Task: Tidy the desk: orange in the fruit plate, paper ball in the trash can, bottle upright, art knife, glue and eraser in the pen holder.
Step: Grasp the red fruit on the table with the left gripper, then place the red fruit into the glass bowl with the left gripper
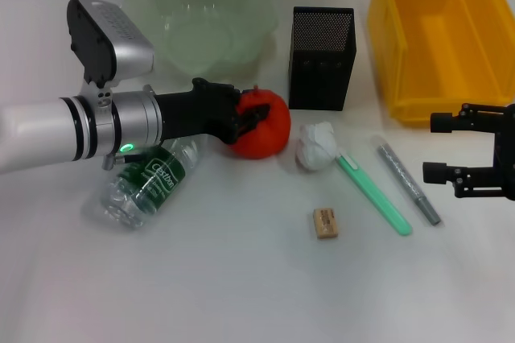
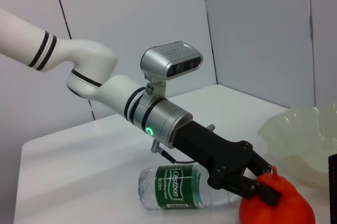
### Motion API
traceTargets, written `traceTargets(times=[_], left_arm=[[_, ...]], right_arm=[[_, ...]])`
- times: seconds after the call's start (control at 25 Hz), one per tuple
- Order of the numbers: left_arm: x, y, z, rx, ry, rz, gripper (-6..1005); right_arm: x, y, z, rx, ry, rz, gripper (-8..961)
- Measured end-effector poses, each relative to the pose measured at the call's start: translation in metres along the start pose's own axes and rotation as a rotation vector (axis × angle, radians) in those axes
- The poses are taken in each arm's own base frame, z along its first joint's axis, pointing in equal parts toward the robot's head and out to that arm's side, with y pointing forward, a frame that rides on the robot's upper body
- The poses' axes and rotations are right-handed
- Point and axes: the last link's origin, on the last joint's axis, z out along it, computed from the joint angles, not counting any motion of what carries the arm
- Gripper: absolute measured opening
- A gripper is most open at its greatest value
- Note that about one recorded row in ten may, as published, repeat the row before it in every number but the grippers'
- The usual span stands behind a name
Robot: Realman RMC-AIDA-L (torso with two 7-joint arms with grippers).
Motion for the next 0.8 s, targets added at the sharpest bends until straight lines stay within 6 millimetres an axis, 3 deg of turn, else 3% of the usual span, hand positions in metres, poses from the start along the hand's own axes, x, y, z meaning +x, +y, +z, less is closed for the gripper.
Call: traceTargets(times=[0.12,0.44,0.52,0.72,0.8], left_arm=[[0.001,0.003,-0.001,-0.019,0.013,-0.002,277],[0.010,0.003,-0.008,-0.050,0.069,-0.018,210],[0.038,-0.020,-0.034,-0.026,0.145,-0.047,194],[0.055,-0.037,-0.047,0.029,0.178,-0.061,150],[0.068,-0.053,-0.054,0.109,0.207,-0.077,131]], right_arm=[[-0.001,0.000,0.000,0.000,-0.002,-0.001,770],[-0.003,-0.002,0.002,-0.002,-0.007,-0.007,771],[-0.004,-0.002,0.002,-0.003,-0.008,-0.010,771],[-0.006,-0.004,0.004,0.003,-0.013,-0.012,771],[-0.007,-0.005,0.006,-0.001,-0.019,-0.012,771]])
